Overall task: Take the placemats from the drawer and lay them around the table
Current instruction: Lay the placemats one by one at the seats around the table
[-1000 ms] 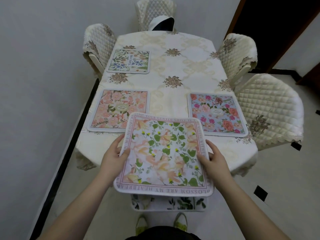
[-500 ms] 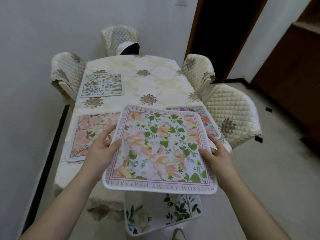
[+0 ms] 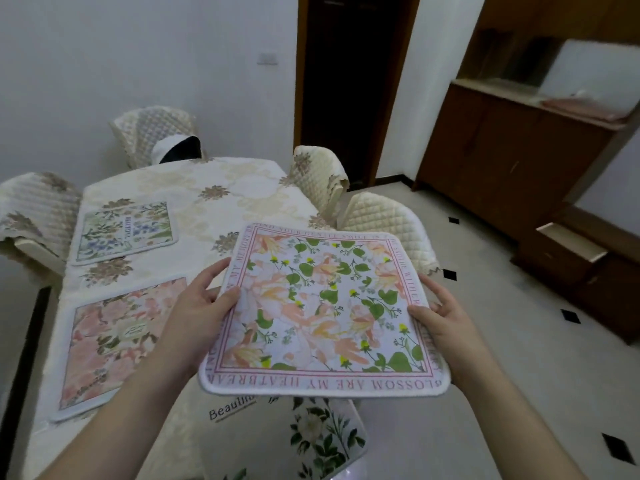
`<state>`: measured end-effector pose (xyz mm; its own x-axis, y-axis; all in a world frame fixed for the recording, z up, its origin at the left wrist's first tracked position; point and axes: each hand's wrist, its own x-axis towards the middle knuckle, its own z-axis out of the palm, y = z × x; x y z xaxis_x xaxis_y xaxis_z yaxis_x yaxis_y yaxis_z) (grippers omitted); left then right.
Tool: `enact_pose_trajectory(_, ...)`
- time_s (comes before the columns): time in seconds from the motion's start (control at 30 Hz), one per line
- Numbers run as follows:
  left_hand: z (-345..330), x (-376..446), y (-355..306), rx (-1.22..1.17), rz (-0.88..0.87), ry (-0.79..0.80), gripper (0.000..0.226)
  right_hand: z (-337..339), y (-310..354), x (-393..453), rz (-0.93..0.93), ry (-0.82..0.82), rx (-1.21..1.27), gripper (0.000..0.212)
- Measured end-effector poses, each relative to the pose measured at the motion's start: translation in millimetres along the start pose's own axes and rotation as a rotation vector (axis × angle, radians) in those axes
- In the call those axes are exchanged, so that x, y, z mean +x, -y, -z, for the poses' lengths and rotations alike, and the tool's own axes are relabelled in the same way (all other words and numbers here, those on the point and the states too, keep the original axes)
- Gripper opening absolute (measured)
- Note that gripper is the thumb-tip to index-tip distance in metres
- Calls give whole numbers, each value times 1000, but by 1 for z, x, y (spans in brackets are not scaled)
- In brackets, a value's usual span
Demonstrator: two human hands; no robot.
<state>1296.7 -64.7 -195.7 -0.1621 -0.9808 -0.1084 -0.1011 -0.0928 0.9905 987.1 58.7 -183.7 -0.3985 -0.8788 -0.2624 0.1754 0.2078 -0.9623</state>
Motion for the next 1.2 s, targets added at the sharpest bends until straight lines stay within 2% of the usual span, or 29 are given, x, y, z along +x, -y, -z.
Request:
enact_pose_trajectory(0.3,-92,-2,-33,25,-21,146,42,88,18,-32,31,-126,42,53)
enact_pose_trajectory(0.47,-167,-25,-51,52,-76,269,41,161,21,-61,61,-218,112,52)
enact_pose_trajectory(0.83,-353,-73,-89,8,-58,502,43,336,40,-127,102,-406,183,46)
enact_pose_trajectory(1.2,-439,-86,-132,60,-128,586,43,403,80,-153,182,-484,177,44)
